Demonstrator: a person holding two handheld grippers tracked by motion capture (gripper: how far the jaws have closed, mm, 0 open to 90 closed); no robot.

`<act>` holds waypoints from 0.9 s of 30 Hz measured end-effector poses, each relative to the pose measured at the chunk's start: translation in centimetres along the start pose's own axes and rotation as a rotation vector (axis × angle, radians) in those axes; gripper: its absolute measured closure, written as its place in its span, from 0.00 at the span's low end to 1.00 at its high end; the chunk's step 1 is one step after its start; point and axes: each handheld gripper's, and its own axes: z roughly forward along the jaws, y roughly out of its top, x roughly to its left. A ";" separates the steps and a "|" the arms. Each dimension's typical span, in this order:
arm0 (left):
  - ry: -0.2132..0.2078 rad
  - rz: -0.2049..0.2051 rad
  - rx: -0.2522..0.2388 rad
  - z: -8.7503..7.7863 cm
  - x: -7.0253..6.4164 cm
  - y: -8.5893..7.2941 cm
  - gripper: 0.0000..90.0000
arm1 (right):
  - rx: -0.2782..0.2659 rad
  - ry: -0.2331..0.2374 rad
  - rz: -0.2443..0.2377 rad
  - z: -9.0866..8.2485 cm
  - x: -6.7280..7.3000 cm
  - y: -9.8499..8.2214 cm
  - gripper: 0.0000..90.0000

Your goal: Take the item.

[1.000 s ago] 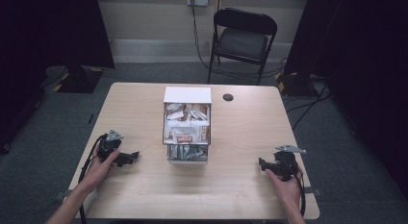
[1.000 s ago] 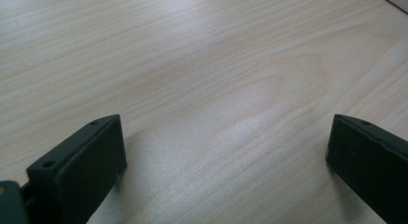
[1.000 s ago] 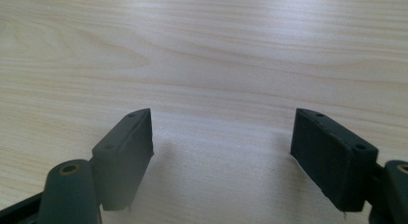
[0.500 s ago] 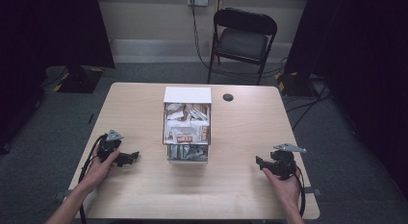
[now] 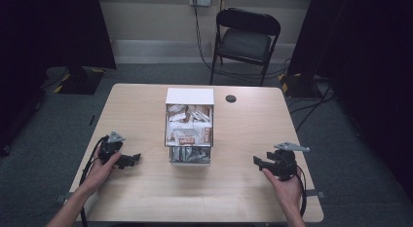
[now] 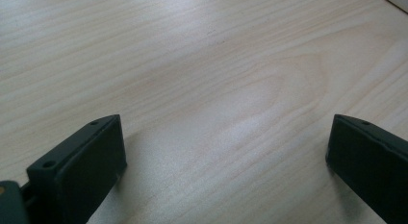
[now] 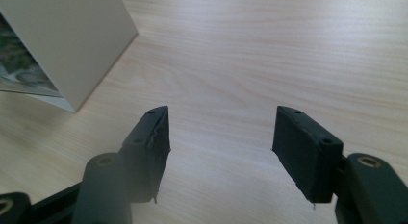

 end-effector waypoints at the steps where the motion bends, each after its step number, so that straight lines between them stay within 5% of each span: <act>1: 0.000 0.000 0.000 0.0 0.0 0.0 0.00 | -0.004 0.005 -0.001 -0.1 0.1 0.1 0.43; 27: 0.000 0.000 0.000 0.0 0.0 0.0 0.00 | -0.097 0.101 -0.020 -2.8 1.9 4.5 0.52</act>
